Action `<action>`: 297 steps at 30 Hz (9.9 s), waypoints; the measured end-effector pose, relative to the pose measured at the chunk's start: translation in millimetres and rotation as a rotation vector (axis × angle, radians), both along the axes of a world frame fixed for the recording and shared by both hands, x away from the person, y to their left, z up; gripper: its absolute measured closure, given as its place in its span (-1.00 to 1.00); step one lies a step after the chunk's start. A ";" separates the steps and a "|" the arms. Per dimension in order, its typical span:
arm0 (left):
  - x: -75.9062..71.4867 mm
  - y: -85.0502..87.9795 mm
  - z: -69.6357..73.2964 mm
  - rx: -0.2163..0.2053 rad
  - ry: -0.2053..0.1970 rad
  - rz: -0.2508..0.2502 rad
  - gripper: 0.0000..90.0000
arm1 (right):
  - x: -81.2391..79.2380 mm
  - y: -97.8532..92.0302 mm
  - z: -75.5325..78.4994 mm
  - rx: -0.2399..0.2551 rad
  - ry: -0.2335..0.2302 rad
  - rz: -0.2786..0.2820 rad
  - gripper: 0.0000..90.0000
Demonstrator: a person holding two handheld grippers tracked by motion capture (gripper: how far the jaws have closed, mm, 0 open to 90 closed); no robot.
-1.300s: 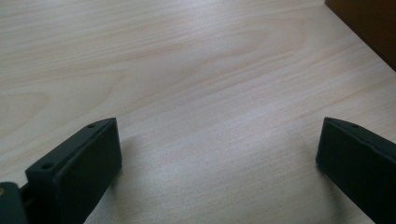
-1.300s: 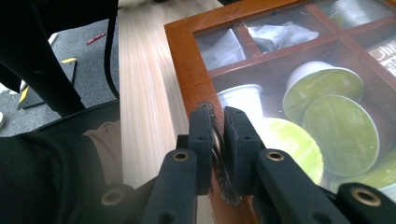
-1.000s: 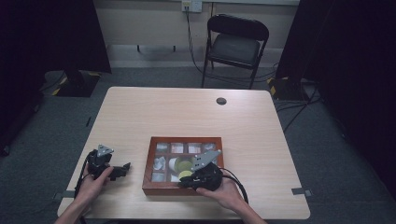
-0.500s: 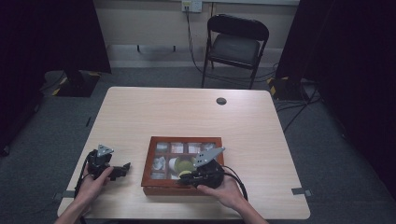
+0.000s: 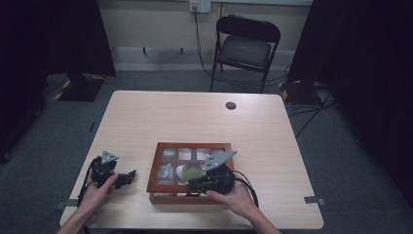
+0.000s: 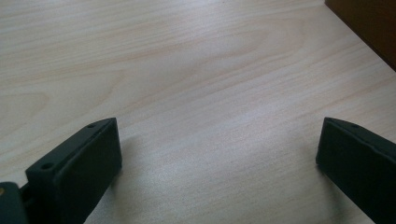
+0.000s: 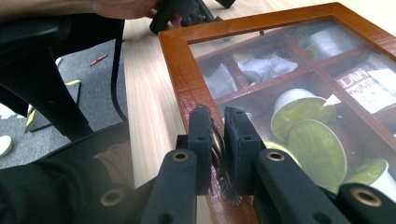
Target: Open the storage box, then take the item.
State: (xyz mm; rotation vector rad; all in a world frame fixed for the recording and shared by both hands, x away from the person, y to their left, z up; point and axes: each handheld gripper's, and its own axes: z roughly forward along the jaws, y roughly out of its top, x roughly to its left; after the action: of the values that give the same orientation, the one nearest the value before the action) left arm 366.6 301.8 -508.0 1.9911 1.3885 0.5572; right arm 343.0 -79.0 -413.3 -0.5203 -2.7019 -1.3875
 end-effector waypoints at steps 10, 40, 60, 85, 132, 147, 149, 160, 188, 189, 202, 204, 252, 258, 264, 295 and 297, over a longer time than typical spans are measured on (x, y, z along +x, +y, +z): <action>0.0 0.0 0.0 0.000 0.000 0.000 -1.00 | 0.1 -1.1 6.2 0.010 0.007 -0.026 0.81; 0.0 -0.1 0.0 -0.001 0.000 0.000 -1.00 | 5.8 -6.7 24.6 0.098 0.012 -0.091 0.80; -0.1 0.0 0.0 0.000 0.000 0.000 -1.00 | 11.6 -7.9 35.6 0.127 0.015 -0.114 0.80; -0.1 -0.2 -0.1 -0.002 0.000 0.001 -1.00 | 20.9 -8.1 46.2 0.129 0.037 -0.116 0.80; -0.2 0.6 0.1 -0.004 0.004 -0.008 -1.00 | 57.5 -5.7 83.4 0.104 0.104 -0.126 0.81; -4.7 6.0 3.8 -0.002 0.013 -0.016 -0.85 | 61.7 -4.9 85.9 0.105 0.101 -0.120 0.81; -5.0 7.3 5.3 -0.007 0.015 0.000 -0.74 | 62.0 -5.1 86.6 0.104 0.099 -0.121 0.81; -9.8 7.4 16.0 -0.080 0.039 -0.078 -0.62 | 64.9 -6.1 88.2 0.107 0.099 -0.119 0.82; -35.6 -34.8 51.7 -0.212 -0.049 -0.372 -0.39 | 66.9 -6.4 89.0 0.112 0.101 -0.116 0.82; -36.6 -36.5 52.9 -0.206 -0.055 -0.378 -0.39 | 66.9 -6.3 89.0 0.111 0.101 -0.115 0.82; -45.7 -60.2 66.0 -0.205 -0.089 -0.474 -0.36 | 68.6 -6.2 90.2 0.112 0.100 -0.117 0.82; -47.4 -66.2 67.1 -0.191 -0.092 -0.494 -0.35 | 68.9 -6.2 90.4 0.113 0.100 -0.116 0.82; -25.4 -193.6 54.9 -0.113 0.007 -0.744 -0.21 | 70.8 -6.1 91.8 0.113 0.094 -0.112 0.83; -17.6 -204.7 53.8 -0.069 0.033 -0.772 -0.19 | 70.8 -6.0 91.8 0.113 0.095 -0.114 0.82; -14.2 -203.3 51.6 -0.065 0.065 -0.748 -0.14 | 70.7 -5.9 91.8 0.113 0.096 -0.113 0.83; -5.7 -202.6 43.7 -0.021 0.192 -0.730 -0.34 | 70.1 -4.9 92.0 0.111 0.088 -0.114 0.83; -4.3 -203.0 42.8 -0.039 0.213 -0.721 -0.33 | 70.0 -4.9 92.0 0.110 0.087 -0.114 0.83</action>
State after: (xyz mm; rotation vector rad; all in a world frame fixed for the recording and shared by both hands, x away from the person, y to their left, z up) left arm 362.3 98.8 -465.2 2.3689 0.6839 -0.0116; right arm 413.0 -84.0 -321.3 -0.7174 -2.5466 -1.4932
